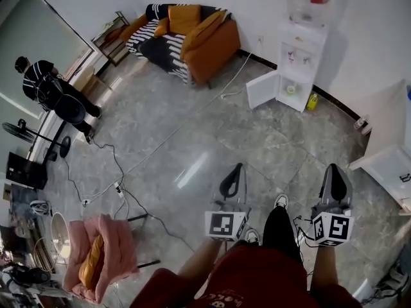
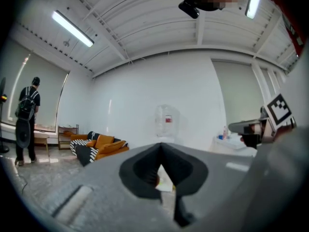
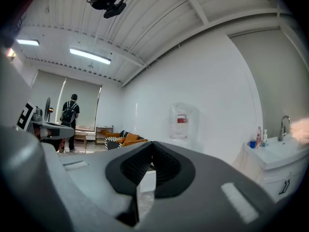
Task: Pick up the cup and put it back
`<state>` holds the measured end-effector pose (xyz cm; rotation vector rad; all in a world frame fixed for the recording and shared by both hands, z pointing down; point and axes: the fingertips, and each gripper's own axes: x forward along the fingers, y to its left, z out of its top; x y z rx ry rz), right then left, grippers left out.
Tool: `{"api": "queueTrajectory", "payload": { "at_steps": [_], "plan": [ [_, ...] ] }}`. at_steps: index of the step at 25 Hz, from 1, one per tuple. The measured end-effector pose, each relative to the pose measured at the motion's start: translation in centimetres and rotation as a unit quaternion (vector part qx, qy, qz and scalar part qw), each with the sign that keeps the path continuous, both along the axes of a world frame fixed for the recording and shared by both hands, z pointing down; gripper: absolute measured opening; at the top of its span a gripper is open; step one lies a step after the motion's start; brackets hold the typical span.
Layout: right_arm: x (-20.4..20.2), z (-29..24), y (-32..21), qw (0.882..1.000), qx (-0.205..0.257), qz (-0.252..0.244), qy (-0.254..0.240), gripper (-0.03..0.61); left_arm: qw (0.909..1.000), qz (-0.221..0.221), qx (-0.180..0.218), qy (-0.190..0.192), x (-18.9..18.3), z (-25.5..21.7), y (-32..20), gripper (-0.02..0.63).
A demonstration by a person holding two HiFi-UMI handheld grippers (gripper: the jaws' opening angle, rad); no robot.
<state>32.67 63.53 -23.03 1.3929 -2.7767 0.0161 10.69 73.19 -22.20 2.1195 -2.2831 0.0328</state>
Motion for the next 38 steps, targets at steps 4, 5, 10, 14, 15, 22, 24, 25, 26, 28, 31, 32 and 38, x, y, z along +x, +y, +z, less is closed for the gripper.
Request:
{"api": "queueTrajectory", "payload": {
  "at_steps": [4, 5, 10, 14, 15, 22, 24, 25, 26, 28, 31, 32, 38],
  "plan": [
    [0.6, 0.1, -4.5, 1.000, -0.013, 0.007, -0.005, 0.001, 1.0000, 0.003, -0.004, -0.004, 0.5, -0.3, -4.8, -0.002],
    [0.7, 0.3, -5.7, 1.000, -0.014, 0.005, -0.005, 0.000, 1.0000, 0.003, -0.006, -0.005, 0.6, -0.4, -6.2, -0.002],
    [2.5, 0.9, -12.7, 1.000, -0.028, 0.005, -0.006, 0.002, 0.9999, 0.004, -0.007, -0.011, 2.4, -0.7, -13.4, 0.000],
    [3.6, 1.2, -17.3, 0.999, -0.034, 0.002, -0.008, 0.001, 0.9998, -0.002, -0.009, -0.017, 3.6, -0.8, -18.0, 0.000],
    [3.8, 1.2, -18.4, 0.999, -0.035, 0.001, -0.007, 0.002, 0.9998, -0.004, -0.010, -0.018, 3.8, -0.9, -19.0, 0.000],
    [3.8, 1.1, -24.5, 0.999, -0.036, -0.013, -0.008, 0.001, 0.9996, -0.016, -0.016, -0.015, 4.4, -0.7, -24.8, 0.000],
    [3.7, 1.2, -26.0, 0.999, -0.036, -0.016, -0.007, 0.002, 0.9996, -0.017, -0.017, -0.015, 4.4, -0.6, -26.3, 0.000],
    [3.6, 1.3, -26.8, 0.999, -0.037, -0.016, -0.007, 0.000, 0.9996, -0.017, -0.017, -0.015, 4.4, -0.6, -27.0, 0.000],
    [3.4, 1.4, -27.5, 0.999, -0.038, -0.016, -0.007, 0.001, 0.9996, -0.018, -0.017, -0.016, 4.3, -0.6, -27.6, 0.000],
    [3.1, 1.5, -28.4, 0.999, -0.042, -0.014, -0.009, 0.001, 0.9995, -0.018, -0.016, -0.019, 4.0, -0.7, -28.5, 0.000],
    [2.3, 1.7, -29.8, 0.999, -0.040, -0.007, -0.007, 0.001, 0.9994, -0.012, -0.017, -0.026, 3.1, -0.6, -29.9, 0.000],
    [2.0, 1.7, -30.4, 0.999, -0.040, -0.004, -0.006, 0.002, 0.9995, -0.011, -0.017, -0.024, 2.7, -0.3, -30.4, 0.000],
    [-1.9, 2.1, -33.1, 0.999, -0.035, 0.010, 0.002, 0.002, 0.9998, 0.005, -0.016, -0.004, -1.3, 0.9, -33.7, 0.000]
  ]
}}
